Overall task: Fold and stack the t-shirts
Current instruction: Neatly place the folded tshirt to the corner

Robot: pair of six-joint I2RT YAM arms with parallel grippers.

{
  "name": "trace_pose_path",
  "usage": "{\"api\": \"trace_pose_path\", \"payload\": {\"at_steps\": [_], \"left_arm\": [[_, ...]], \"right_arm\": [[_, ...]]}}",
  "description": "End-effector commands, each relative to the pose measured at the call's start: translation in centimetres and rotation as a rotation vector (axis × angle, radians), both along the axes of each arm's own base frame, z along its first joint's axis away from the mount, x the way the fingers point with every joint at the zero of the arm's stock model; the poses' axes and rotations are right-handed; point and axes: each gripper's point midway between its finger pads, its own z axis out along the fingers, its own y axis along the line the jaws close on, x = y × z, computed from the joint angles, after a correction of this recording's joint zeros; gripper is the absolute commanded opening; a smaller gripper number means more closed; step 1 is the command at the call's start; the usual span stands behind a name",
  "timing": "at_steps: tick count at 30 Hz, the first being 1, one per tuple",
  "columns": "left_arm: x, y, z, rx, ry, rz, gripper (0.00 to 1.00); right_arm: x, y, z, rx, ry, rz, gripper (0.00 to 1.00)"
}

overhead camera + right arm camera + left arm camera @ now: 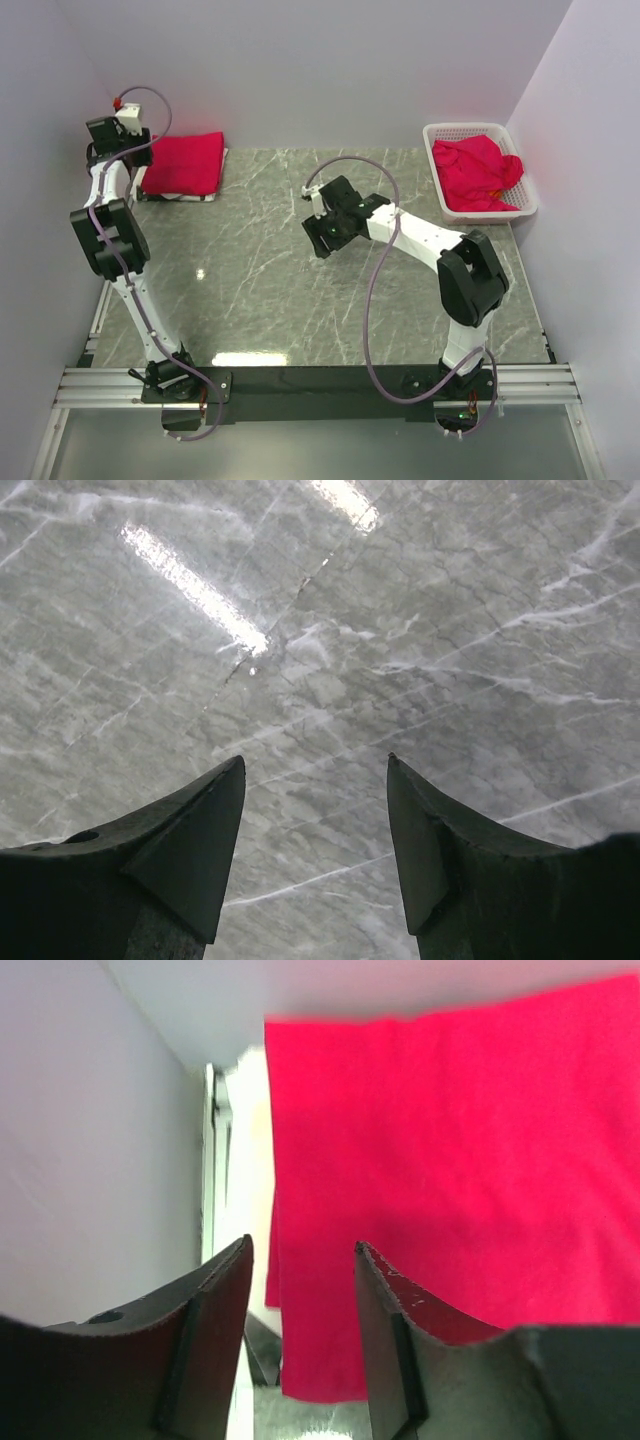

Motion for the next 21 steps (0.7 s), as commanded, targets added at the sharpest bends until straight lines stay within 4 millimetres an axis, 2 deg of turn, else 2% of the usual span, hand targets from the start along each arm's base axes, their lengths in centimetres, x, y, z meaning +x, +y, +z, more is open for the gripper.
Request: {"api": "trace_pose_path", "payload": {"at_steps": [1,5,8,11,14,15,16,18,19,21], "left_arm": [[-1.6,1.2,-0.5,-0.009,0.036,0.06,0.5],[-2.9,1.7,-2.8,-0.01,0.099,0.086,0.49],[-3.9,2.9,-4.5,0.001,0.144,0.134,0.49],[-4.5,4.7,-4.9,0.035,0.17,0.211,0.46],[-4.7,5.7,-2.7,0.055,0.132,0.261,0.47],[-4.8,5.7,-2.0,0.056,0.123,0.264,0.48],[-4.9,5.7,-0.4,0.065,0.098,0.264,0.49],[-5.2,5.3,1.1,0.062,0.086,0.256,0.52],[-5.4,4.8,3.3,0.056,0.052,0.238,0.61],[-5.9,3.3,5.3,0.035,0.032,0.192,0.75]], "right_arm": [[0.8,-0.9,2.9,0.033,-0.085,-0.014,0.66],[0.5,-2.1,3.0,0.022,-0.096,-0.025,0.66],[0.4,-2.8,3.2,0.016,-0.101,-0.034,0.66],[0.3,-3.6,3.4,0.012,-0.103,-0.046,0.66],[0.3,-4.4,4.3,0.014,-0.133,-0.057,0.67],[0.3,-4.6,4.5,0.013,-0.142,-0.061,0.67],[0.4,-5.1,4.9,0.01,-0.155,-0.071,0.68],[0.2,-5.8,5.7,0.014,-0.176,-0.081,0.68],[0.5,-6.4,6.0,0.01,-0.192,-0.096,0.69],[0.6,-7.5,7.4,0.025,-0.229,-0.119,0.73]]}}
